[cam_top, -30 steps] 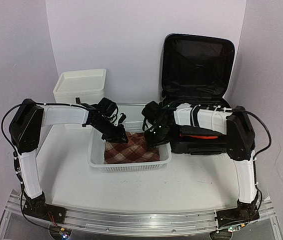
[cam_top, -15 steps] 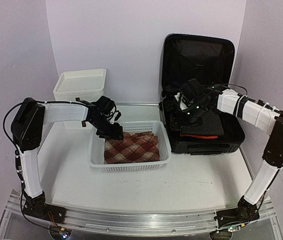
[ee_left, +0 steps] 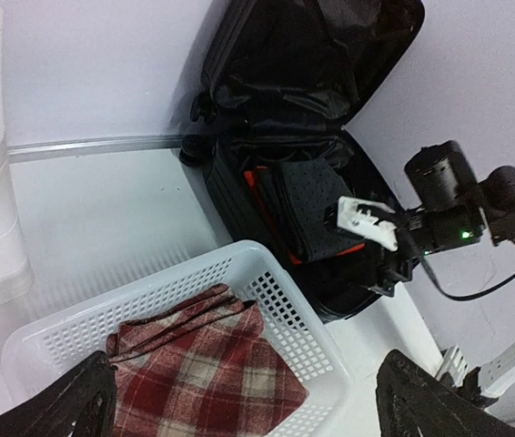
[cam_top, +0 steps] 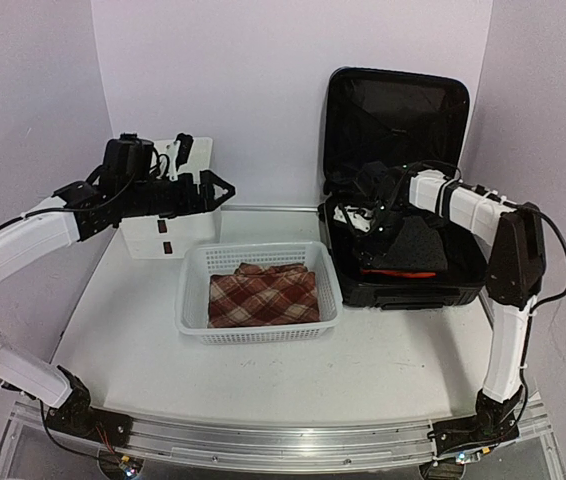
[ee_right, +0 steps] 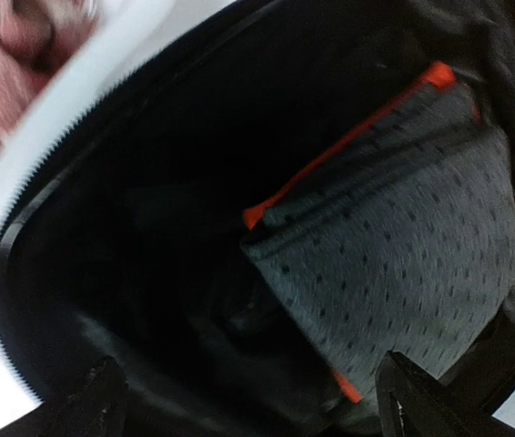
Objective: Open, take out, and arrange the luggage
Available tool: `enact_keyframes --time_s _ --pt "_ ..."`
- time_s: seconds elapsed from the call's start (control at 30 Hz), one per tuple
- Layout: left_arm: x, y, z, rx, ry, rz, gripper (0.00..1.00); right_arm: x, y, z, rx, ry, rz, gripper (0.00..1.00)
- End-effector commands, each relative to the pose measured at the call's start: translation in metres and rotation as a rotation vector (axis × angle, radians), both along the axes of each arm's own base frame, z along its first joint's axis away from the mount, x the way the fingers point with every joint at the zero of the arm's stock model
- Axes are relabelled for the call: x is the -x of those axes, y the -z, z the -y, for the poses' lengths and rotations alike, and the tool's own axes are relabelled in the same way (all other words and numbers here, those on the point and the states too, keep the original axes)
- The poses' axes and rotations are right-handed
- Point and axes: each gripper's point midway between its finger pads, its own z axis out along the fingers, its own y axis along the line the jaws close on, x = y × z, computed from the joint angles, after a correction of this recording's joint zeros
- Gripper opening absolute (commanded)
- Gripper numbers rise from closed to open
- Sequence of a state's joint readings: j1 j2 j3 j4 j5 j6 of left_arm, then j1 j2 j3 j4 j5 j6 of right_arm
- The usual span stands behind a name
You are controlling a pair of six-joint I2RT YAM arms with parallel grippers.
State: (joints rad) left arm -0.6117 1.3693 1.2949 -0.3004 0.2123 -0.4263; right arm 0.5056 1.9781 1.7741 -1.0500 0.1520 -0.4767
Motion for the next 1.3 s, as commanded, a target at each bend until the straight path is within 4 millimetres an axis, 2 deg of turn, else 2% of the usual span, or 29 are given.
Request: enact_keyframes --time_s 0.0,0.13,0.3,0.6,0.87,1.13,1.2,1.27 --pt "-0.008 -0.022 -0.017 0.136 -0.135 0.057 0.99 -0.024 0.003 0.011 0.132 -0.234 0.004 0.91" --pt "-0.004 -0.023 -0.024 0.137 -0.153 0.063 0.99 -0.03 0.018 0.021 0.201 -0.292 -0.043 0.82" --pt "0.001 -0.022 -0.021 0.15 -0.129 0.047 0.95 -0.037 0.03 0.02 0.212 -0.31 -0.06 0.79" --pt "0.0 -0.017 -0.013 0.161 -0.104 0.013 0.91 -0.042 0.045 0.01 0.166 -0.288 -0.07 0.81" --pt "-0.003 -0.018 -0.014 0.163 -0.117 0.003 0.9 -0.065 0.055 0.009 0.167 -0.194 0.017 0.84" --pt "-0.004 -0.015 -0.015 0.137 -0.13 -0.019 0.9 -0.074 0.063 0.014 0.191 -0.145 0.052 0.82" --pt "-0.005 -0.015 -0.014 0.133 -0.13 -0.022 0.9 -0.076 0.062 0.014 0.189 -0.129 0.061 0.76" --pt "-0.006 -0.014 -0.014 0.134 -0.132 -0.028 0.9 -0.077 0.055 0.012 0.169 -0.109 0.073 0.61"
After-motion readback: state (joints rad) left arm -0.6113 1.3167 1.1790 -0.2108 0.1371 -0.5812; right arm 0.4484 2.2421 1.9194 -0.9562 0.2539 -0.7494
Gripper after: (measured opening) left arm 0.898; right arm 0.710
